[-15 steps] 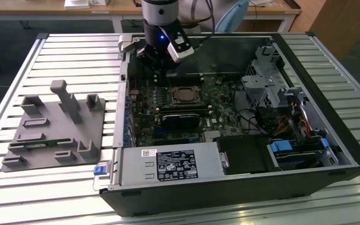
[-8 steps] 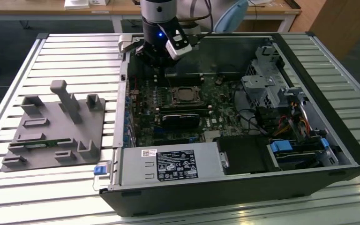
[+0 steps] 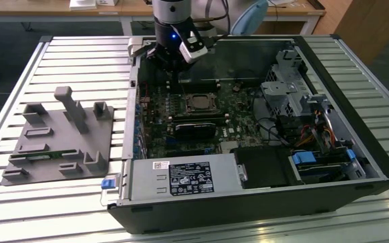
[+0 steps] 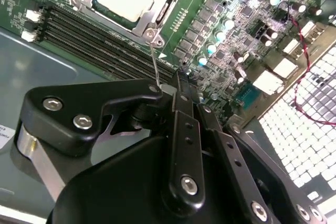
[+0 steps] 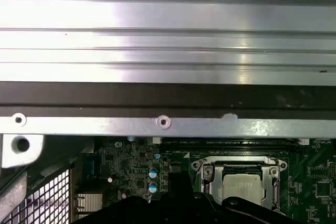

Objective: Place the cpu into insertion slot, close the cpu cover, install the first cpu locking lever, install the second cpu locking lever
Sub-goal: 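Install the first cpu locking lever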

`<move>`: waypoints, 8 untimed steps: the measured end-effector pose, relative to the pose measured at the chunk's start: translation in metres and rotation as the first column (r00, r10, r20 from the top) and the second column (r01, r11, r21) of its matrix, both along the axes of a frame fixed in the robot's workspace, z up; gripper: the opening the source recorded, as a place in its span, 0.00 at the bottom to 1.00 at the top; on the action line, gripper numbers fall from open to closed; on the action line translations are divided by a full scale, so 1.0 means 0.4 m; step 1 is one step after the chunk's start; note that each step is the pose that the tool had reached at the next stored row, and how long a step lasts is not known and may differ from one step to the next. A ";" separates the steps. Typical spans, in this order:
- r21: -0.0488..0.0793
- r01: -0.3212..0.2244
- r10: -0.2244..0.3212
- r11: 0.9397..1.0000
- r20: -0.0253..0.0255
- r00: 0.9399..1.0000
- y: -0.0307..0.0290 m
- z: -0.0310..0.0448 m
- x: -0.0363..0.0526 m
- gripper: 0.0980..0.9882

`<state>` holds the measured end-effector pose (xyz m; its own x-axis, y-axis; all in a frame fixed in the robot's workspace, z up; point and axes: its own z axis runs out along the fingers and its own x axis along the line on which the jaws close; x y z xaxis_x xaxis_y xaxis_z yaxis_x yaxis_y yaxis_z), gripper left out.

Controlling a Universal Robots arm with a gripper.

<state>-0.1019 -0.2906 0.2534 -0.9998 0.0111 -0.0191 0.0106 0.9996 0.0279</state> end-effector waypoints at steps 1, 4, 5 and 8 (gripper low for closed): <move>0.000 0.000 0.000 1.000 0.000 1.000 0.001 0.000 0.003 0.01; 0.000 0.000 0.000 1.000 0.000 1.000 0.001 0.000 0.019 0.01; 0.000 0.000 0.000 1.000 0.000 1.000 0.001 0.000 0.027 0.01; 0.000 0.000 0.000 1.000 0.000 1.000 0.001 0.000 0.049 0.01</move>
<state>-0.0823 -0.2900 0.2533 -0.9998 0.0113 -0.0190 0.0108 0.9996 0.0280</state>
